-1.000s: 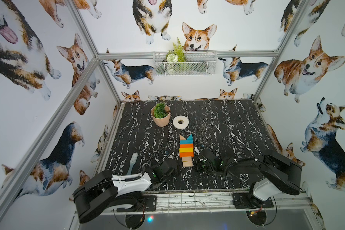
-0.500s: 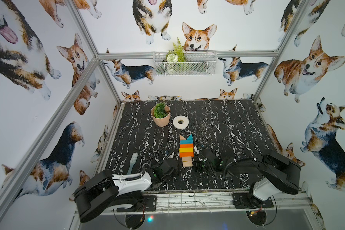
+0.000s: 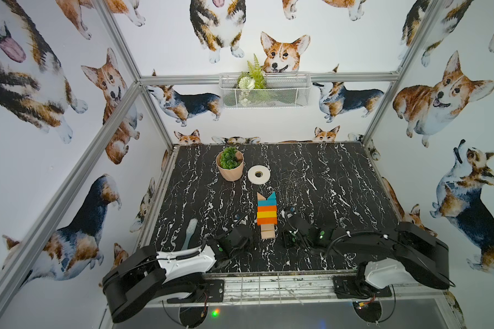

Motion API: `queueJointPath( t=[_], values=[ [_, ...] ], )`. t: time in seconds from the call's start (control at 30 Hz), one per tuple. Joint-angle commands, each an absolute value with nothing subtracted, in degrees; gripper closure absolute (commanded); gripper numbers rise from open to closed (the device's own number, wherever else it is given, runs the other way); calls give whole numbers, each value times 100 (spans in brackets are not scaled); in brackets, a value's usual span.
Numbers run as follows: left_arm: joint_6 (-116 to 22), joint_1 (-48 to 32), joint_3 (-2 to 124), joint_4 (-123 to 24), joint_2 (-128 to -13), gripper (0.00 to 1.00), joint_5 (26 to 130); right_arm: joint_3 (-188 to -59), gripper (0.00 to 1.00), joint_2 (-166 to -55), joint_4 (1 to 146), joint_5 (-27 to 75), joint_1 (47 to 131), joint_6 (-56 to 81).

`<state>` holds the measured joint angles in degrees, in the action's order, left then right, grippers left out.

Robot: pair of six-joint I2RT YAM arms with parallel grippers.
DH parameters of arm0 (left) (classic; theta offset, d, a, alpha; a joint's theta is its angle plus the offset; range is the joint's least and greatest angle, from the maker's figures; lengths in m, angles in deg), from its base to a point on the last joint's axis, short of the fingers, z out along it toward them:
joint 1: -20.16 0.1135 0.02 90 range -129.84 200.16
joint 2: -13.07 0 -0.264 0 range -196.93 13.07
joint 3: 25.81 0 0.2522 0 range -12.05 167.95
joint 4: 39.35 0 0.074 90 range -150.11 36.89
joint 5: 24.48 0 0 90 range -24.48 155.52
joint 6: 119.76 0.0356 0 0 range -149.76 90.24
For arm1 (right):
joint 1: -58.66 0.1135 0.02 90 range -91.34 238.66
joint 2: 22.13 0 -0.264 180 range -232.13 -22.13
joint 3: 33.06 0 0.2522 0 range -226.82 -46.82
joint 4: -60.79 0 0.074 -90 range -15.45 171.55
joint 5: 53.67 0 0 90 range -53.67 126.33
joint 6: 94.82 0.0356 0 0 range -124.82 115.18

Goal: Assemble a carrot with building blocks
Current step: Adjust the building block at the center of the board, then reset both arms

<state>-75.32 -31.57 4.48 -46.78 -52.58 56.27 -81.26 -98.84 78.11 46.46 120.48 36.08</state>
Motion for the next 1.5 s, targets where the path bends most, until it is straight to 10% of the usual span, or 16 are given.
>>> queueJointPath(
  t=[0.0,0.13,0.2,0.4,0.83,1.47],
  values=[
    [-6932,-2512,813,-5501,-4823,64,5928,-8405,90,-9205,9240,4803,11419,2816],
    [-5747,-1280,1733,-6747,-4016,16,5233,-8606,1,-8157,9254,2877,8641,1553],
    [-5098,-776,1926,-6618,-3637,0,4770,-8658,0,-7856,9032,2099,7144,1111],
    [-3951,888,1056,-3868,-4252,0,5088,-7995,0,-8289,7036,2447,5400,958],
    [-2919,1506,813,96,-7505,0,5591,-5996,1,-9967,2082,3477,5581,112],
    [-2877,1532,1132,-255,-7716,0,5672,-6542,1,-10484,2727,3229,5771,-140]
  ],
)
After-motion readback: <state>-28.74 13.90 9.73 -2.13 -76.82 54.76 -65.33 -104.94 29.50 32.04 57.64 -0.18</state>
